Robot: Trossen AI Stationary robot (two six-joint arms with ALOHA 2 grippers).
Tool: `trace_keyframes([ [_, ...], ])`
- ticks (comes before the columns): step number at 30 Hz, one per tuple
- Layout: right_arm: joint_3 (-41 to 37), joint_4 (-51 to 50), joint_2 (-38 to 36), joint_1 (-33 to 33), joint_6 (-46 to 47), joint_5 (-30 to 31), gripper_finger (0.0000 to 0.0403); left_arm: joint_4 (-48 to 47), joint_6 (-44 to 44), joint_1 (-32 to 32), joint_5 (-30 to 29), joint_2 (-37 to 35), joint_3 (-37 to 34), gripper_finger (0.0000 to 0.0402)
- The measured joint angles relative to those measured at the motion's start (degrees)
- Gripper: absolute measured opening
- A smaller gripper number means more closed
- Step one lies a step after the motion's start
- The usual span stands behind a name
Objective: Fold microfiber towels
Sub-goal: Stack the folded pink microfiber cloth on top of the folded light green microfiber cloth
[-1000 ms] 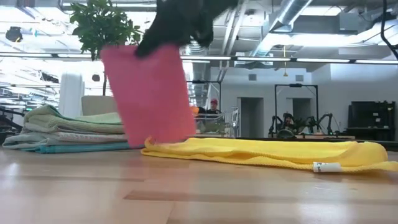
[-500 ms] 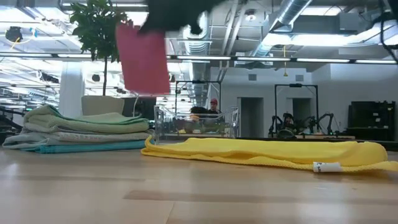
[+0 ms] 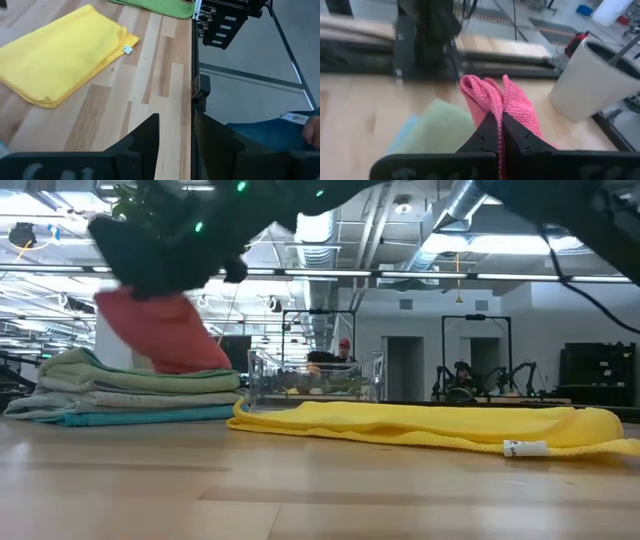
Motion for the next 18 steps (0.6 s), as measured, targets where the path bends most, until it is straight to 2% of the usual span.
trace_keyframes([
  [4, 6.38, -8.49, 3.82, 0.28, -2.4, 3.04, 0.002, -0.07, 0.13, 0.0, 0.22, 0.0, 0.0, 0.0116],
  [8, 7.77, -15.21, 0.97, -0.1, -3.14, 6.07, 0.002, -0.09, 0.73, -0.04, 1.21, 0.0, 0.0, 0.0116],
  [12, 7.88, -20.87, -1.74, -1.79, -3.86, 14.74, 0.002, -0.14, 1.78, -0.11, 1.49, 0.0, 0.0, 0.0116],
  [18, 7.83, -17.46, -2.03, -2.24, -6.62, 15.55, 0.002, -1.53, 1.81, -0.69, 1.43, 0.0, 0.0, 0.0116],
])
